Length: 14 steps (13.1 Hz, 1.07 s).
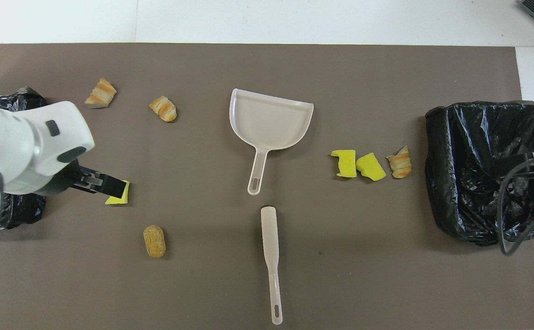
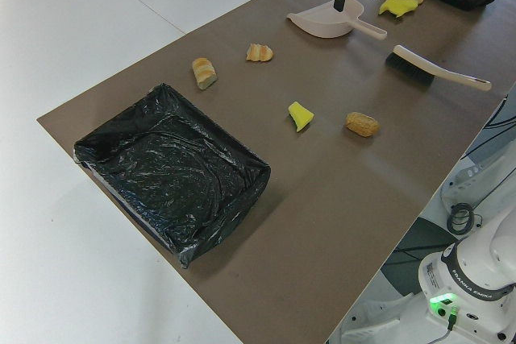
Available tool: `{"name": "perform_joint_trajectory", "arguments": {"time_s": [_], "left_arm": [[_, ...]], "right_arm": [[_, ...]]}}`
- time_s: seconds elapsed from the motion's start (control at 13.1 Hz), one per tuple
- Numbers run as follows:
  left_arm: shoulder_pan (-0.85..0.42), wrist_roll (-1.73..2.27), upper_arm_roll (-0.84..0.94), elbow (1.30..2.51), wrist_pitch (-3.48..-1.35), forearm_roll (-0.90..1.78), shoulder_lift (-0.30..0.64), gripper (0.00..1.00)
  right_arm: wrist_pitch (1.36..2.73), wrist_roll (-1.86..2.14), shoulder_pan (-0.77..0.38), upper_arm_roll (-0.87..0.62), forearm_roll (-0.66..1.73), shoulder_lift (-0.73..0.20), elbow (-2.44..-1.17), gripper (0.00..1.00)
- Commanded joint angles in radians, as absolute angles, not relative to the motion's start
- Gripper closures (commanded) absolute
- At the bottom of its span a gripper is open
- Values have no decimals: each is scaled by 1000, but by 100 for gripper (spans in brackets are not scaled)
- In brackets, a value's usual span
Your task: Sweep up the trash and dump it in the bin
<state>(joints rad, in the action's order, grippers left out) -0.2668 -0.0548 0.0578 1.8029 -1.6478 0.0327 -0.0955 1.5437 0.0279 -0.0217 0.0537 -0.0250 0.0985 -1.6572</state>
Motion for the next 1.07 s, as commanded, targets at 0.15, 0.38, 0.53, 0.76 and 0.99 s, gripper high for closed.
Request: {"name": "perform_joint_trajectory", "arguments": {"time_s": [0.15, 0.38, 0.53, 0.76, 0.99], "left_arm": [[-527, 131, 41, 2020, -1784, 43, -193, 0], [-713, 358, 41, 2098, -1886, 43, -198, 0], [-819, 510, 41, 2179, -2010, 43, -189, 0], [-954, 705, 41, 2296, -2204, 41, -160, 0], [-1023, 796, 43, 2348, -2296, 40, -128, 0]], "right_arm": [[1566, 48, -24, 51, -21, 112, -1666, 0], [1598, -32, -54, 46, -22, 69, -1661, 0], [1635, -84, -78, 32, -18, 8, -1623, 0], [1672, -159, -118, 25, 14, -112, -1542, 0], [1762, -303, -202, 11, 21, -245, -1470, 0]]}}
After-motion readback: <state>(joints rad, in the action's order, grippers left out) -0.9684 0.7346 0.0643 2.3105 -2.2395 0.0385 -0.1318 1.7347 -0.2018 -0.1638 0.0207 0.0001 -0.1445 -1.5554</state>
